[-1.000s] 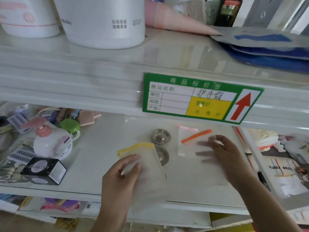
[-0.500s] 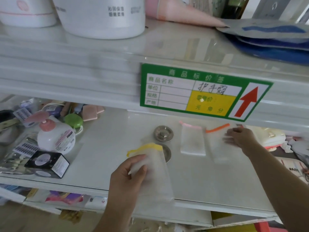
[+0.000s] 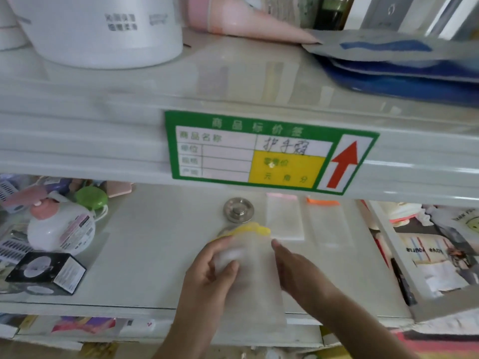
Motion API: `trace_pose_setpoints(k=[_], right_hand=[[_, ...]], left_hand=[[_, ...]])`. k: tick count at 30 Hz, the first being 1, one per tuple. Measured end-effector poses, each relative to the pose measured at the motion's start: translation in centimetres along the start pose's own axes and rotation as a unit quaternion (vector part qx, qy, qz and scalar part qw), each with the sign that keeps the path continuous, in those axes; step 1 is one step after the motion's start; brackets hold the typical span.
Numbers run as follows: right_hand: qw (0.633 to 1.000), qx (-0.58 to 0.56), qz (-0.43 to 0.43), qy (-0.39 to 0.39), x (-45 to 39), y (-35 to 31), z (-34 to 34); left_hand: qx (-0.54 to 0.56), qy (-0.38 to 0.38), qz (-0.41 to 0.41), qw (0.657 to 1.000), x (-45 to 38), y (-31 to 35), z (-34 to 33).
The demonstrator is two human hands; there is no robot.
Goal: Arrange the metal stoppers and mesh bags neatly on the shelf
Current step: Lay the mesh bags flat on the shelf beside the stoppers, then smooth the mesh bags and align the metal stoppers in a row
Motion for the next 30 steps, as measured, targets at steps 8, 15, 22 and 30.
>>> trace_pose_setpoints(k=[8, 15, 22, 30], right_hand=[[0.983, -0.173, 0.059, 0.024, 2.7, 1.9, 3.3], [0.968, -0.168, 0.075, 0.171, 3.6, 2.7, 12.0], [0.913, 0.103, 0.030, 0.394, 4.5, 3.4, 20.3], [0.722, 0.442, 0.092, 0.525, 5.6, 2.5, 19.4]], left_hand=[[-0.082, -0.081, 0.016, 0.993, 0.4, -2.2, -4.3], [-0.035, -0.087, 0.066, 0.993, 0.4, -4.5, -8.3], [-0.154, -0.104, 0.060, 0.981, -0.7, -8.5, -10.2], [-0.534, -0.197, -0.116, 0.814, -0.2, -5.7, -11.6]])
Point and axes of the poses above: each hand's wrist, its own x-axis away from the middle knuckle, its own z-axis out of the back of the hand, y = z × x, the point moved 10 cm from there along -x, towards the middle knuckle, and after that the axes turned 15 degrees about -z, right-handed, at the moved point
